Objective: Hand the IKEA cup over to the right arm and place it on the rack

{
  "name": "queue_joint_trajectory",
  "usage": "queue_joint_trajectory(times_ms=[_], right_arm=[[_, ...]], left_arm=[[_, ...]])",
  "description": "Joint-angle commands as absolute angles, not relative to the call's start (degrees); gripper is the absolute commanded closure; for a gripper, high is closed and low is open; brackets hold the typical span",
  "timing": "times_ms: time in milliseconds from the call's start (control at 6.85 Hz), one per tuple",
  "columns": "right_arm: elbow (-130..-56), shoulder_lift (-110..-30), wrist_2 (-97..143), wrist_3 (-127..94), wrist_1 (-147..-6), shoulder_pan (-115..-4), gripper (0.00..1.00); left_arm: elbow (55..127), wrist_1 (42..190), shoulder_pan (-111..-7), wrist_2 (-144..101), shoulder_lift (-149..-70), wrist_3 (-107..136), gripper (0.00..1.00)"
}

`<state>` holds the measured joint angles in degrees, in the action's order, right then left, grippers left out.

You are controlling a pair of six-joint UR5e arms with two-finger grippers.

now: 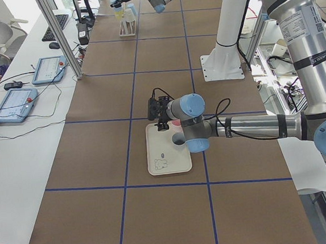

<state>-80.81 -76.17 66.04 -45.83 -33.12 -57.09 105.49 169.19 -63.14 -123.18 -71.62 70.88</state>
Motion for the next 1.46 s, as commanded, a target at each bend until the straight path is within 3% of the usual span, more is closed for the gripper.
queue_joint_trajectory(times_ms=[0, 1313], right_arm=[[-79.90, -75.94, 66.01, -45.88, -33.22, -57.83, 1.00], [-78.13, -75.33, 66.09, -45.79, -33.05, -55.11, 1.00]], left_arm=[[105.82, 169.19, -63.11, -123.05, -71.81, 72.51, 0.01], [105.47, 169.19, -63.11, -122.87, -71.81, 72.51, 0.01]])
